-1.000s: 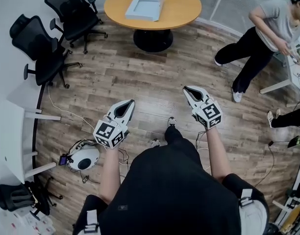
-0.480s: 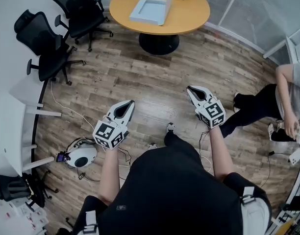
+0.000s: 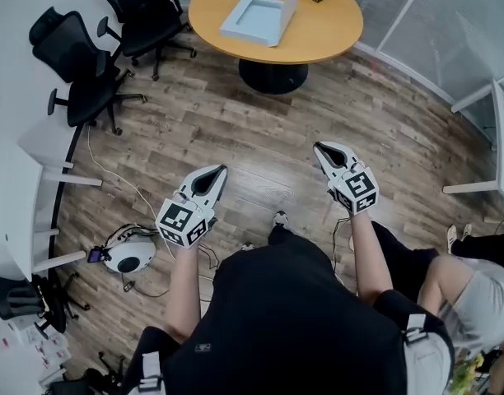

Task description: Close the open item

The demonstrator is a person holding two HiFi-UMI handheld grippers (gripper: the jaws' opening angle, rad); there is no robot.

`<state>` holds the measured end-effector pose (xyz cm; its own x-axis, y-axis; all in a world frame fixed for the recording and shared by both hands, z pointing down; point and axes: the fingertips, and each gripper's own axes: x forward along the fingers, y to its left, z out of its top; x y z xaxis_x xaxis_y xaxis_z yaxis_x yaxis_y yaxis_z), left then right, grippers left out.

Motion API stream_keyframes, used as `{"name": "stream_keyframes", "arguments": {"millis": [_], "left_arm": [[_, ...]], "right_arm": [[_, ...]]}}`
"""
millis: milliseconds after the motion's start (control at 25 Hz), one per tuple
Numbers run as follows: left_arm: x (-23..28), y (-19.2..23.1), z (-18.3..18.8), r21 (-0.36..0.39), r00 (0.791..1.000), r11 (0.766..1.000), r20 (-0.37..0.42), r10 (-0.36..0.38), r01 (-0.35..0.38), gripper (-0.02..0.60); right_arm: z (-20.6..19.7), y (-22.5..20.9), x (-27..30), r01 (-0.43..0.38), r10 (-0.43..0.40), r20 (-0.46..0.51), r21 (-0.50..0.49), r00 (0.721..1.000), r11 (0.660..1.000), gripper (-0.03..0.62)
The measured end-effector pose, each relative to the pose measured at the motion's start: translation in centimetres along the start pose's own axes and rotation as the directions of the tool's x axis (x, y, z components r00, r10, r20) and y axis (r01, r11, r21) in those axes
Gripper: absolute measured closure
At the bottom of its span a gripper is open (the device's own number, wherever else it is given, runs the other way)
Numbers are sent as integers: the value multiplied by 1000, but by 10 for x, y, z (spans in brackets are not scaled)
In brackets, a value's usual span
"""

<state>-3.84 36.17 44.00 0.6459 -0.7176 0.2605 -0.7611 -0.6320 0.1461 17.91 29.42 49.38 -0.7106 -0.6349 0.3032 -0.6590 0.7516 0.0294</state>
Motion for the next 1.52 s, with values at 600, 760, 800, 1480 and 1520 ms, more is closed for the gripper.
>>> {"name": "stream_keyframes", "arguments": {"millis": [600, 760, 800, 1480, 1520], "left_arm": [[24, 3, 8, -4, 996, 997, 16, 83, -83, 575], [35, 8, 11, -8, 996, 997, 26, 80, -80, 575], [38, 8, 13, -6, 997, 997, 28, 74, -74, 575], [70, 82, 35, -19, 998, 999, 51, 32, -31, 575], [73, 88, 37, -19, 998, 999, 51, 29, -28, 575]], "right_arm": [[7, -40, 16, -51, 51, 38, -10, 998, 999, 583], [10, -47, 19, -52, 52, 40, -15, 998, 999, 583], [9, -49, 21, -49, 49, 38, -14, 998, 999, 583], [23, -75, 77, 22, -23, 26, 35, 999, 999, 583], [24, -77, 82, 25, -26, 24, 35, 999, 999, 583]]}}
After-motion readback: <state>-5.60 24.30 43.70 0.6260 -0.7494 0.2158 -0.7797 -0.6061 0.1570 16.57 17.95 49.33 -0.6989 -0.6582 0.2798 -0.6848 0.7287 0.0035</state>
